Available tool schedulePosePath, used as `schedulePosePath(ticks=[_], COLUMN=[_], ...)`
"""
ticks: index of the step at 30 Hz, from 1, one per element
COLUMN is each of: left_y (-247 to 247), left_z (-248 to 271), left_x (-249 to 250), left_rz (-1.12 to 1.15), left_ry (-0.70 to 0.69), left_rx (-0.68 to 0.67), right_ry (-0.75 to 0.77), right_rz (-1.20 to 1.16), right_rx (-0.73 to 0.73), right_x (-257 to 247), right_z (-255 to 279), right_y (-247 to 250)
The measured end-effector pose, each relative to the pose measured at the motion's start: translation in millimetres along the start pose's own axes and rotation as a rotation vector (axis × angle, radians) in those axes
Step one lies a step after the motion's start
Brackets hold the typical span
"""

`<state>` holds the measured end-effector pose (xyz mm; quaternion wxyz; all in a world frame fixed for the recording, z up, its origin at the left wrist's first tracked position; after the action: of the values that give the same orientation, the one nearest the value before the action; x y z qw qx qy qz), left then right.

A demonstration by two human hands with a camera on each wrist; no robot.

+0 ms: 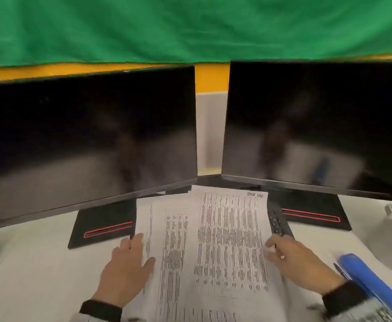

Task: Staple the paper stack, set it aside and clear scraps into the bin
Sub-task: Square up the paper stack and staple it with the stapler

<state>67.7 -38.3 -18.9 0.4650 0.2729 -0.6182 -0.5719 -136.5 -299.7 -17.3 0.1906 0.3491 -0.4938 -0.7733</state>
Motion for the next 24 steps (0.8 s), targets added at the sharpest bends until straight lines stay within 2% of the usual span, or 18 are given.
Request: schedulePosePath(ticks=[3, 8, 14, 19, 24], left_y=[-7, -27, -33, -37, -30], left_z=[0, 4, 6, 8, -2], left_x=[-8, -13, -6, 13, 18], left_rz=[-0.138, -0.139, 0.117, 0.348, 0.604], left_ry=[0.027, 0.050, 0.110, 0.147, 0.255], left_rx=[-0.030, -0.177, -0.148, -0.155, -0.045], right_ry=[-0.024, -0.079, -0.082, -0.081, -0.142], right_rz=[0.045, -0.012, -0.209, -0.272, -0.630], right_rx=[0.055, -0.023, -0.040, -0.038, 0.024], right_x=[8, 13, 0, -9, -7], right_z=[-14, -15, -1, 4, 1], right_y=[2, -11, -21, -29, -27])
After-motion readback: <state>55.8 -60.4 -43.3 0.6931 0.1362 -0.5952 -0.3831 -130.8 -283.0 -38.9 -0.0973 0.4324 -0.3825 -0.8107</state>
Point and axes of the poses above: each hand's wrist, its own z-axis away from the middle knuckle, its own y-axis out of the back of the hand, x = y × z, the point moved 8 cm from there along -z, towards the middle knuckle, and after that the axes turned 9 degrees about x, right-handed, at the moved point
